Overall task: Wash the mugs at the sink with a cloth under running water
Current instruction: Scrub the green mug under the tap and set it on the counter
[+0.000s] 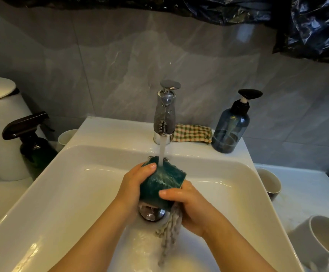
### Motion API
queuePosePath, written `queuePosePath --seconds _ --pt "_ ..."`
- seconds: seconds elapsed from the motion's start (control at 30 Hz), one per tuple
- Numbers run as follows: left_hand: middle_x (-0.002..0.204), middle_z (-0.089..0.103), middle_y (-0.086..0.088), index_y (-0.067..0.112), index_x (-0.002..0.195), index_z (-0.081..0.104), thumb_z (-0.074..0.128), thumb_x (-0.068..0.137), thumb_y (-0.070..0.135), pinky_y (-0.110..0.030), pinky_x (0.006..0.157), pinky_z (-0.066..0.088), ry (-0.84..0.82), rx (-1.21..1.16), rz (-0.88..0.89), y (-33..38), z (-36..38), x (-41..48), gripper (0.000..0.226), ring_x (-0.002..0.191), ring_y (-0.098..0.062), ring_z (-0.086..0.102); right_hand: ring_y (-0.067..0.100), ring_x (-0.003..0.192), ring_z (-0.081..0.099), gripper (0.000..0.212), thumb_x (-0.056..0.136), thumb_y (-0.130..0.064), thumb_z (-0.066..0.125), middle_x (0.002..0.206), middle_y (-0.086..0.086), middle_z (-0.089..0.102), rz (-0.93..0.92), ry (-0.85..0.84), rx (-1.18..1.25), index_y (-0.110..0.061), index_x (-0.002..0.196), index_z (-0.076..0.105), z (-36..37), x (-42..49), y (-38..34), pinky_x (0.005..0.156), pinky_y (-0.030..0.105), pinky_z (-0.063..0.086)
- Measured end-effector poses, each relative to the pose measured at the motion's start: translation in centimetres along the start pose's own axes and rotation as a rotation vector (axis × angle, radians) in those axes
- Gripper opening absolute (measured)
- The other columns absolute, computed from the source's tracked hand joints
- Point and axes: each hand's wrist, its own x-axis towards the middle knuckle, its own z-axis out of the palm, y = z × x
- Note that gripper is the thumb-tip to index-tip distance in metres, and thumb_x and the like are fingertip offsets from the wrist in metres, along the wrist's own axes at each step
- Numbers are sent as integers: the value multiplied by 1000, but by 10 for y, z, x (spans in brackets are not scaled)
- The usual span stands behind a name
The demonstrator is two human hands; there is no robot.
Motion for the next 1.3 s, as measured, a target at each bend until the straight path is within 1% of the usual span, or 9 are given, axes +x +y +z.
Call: queuePosePath --seconds 0.1,0.17,0.3,0.53,0.7,0.8,1.03,1.17,1.3 --pt "93 72 -15 14 90 72 62 61 41 -36 68 52 -36 -131 -124 2 -1 -3 41 89 -32 67 15 102 62 43 71 -22 71 115 1 61 -20 139 -751 -46 105 58 3 6 13 87 32 55" --pt "96 71 -15 14 94 71 61 66 39 -36 69 53 -53 -131 -136 1 0 -4 38 93 -32 66 11 104 59 49 65 -37 70 115 -9 58 -57 219 -912 -58 105 50 3 8 19 86 35 55" --pt "102 69 -19 12 98 68 63 69 36 -39 74 54 -9 -69 -43 2 2 -4 38 94 -32 66 15 96 66 44 68 -21 70 105 2 68 -21 114 -651 -28 110 61 2 4 15 88 39 55" --pt "108 67 -14 13 114 61 62 53 51 -39 79 56 -50 95 259 0 -2 -2 71 98 -30 65 25 97 67 40 65 -9 69 107 14 69 -47 -46 251 -15 105 70 -2 -6 -5 81 34 56" --pt "86 72 -11 17 89 70 60 62 39 -35 63 55 -93 -98 69 -1 -4 -1 37 82 -27 68 13 105 62 60 68 -12 75 115 1 62 -143 51 -690 -29 122 54 1 2 11 89 34 55" --pt "92 71 -13 15 96 68 60 61 39 -33 61 55 -92 -65 86 -2 -4 0 43 86 -28 68 8 100 61 53 70 -17 73 109 -5 62 -200 115 -847 -32 118 57 2 5 19 86 32 55" --pt "109 64 1 29 111 55 62 51 51 -16 68 52 -159 202 308 3 -10 -2 64 92 -6 65 21 90 70 29 78 -8 66 100 10 72 -24 68 230 -14 106 66 5 -5 -2 76 31 56" --pt "113 66 6 45 115 50 64 62 62 -31 71 58 -332 257 43 15 -18 -5 58 97 -11 67 15 97 67 29 84 -9 65 104 2 70 -109 164 -285 -19 112 63 5 -8 -8 81 25 54" --pt "103 73 -7 23 107 67 49 75 59 -41 74 55 -198 -92 -158 6 -5 -4 51 96 -24 68 13 99 62 37 86 -25 64 110 2 66 -106 233 -1127 -19 123 59 7 -1 10 87 28 53"
